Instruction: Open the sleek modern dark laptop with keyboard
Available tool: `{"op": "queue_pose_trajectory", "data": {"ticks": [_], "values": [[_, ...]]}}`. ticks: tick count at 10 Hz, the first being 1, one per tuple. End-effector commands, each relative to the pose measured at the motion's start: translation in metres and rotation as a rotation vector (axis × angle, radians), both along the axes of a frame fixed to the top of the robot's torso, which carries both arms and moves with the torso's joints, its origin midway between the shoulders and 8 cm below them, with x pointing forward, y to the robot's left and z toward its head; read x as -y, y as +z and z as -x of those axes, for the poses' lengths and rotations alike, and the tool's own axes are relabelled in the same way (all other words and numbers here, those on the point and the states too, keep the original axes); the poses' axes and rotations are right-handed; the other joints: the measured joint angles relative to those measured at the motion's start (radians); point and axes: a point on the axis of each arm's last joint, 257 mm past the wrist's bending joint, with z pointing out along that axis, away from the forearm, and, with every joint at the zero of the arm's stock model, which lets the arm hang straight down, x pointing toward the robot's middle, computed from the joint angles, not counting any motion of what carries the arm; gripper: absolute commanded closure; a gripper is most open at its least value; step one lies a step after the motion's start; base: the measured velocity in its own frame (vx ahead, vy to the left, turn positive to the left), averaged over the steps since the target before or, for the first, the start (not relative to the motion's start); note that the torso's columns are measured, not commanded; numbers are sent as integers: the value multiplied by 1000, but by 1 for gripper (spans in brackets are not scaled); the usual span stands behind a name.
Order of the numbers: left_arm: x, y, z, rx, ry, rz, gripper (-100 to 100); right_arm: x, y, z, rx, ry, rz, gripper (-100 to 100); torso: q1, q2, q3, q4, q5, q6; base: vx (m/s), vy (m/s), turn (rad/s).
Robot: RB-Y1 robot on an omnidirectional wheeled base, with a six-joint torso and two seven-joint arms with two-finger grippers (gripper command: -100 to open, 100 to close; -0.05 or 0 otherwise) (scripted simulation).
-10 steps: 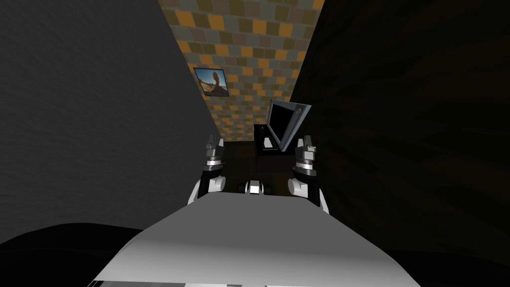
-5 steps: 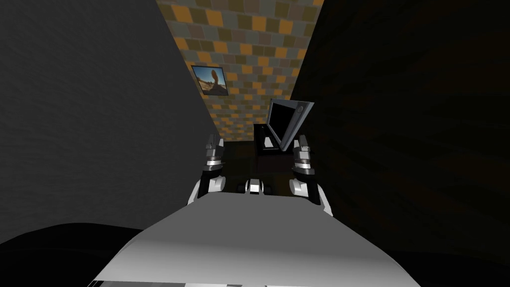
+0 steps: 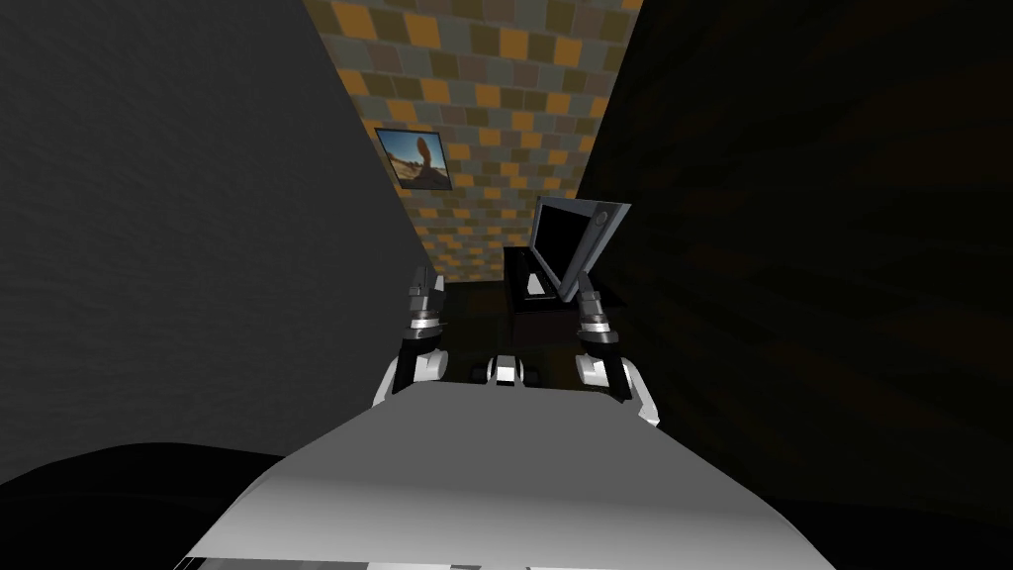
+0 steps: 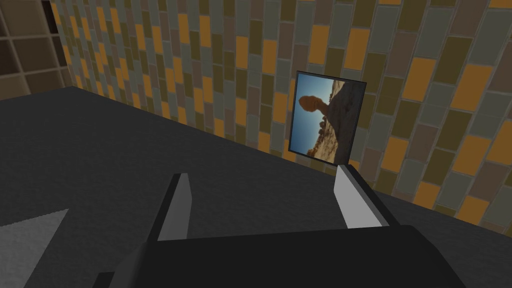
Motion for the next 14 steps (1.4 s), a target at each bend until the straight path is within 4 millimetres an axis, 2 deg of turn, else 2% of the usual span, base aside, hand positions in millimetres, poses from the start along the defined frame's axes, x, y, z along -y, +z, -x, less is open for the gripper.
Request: {"op": "queue_pose_trajectory", "data": {"ticks": [1, 10, 11, 14], "values": [[0, 0, 0, 0, 0, 0, 0, -7, -13, -10, -17, -49, 140, -100, 0, 1, 1, 0, 0, 0, 57, 71, -47], [0, 0, 0, 0, 0, 0, 0, -22, -71, -50, -58, -228, 680, -100, -1, 2, 1, 1, 0, 0, 70, 80, -53], [0, 0, 0, 0, 0, 0, 0, -22, -71, -50, -56, -231, 689, -100, -1, 2, 1, 1, 0, 0, 44, 59, -19], [0, 0, 0, 0, 0, 0, 0, -21, -96, -64, -68, -283, 891, -100, 0, 1, 1, 0, 0, 0, 53, 63, -48]]}}
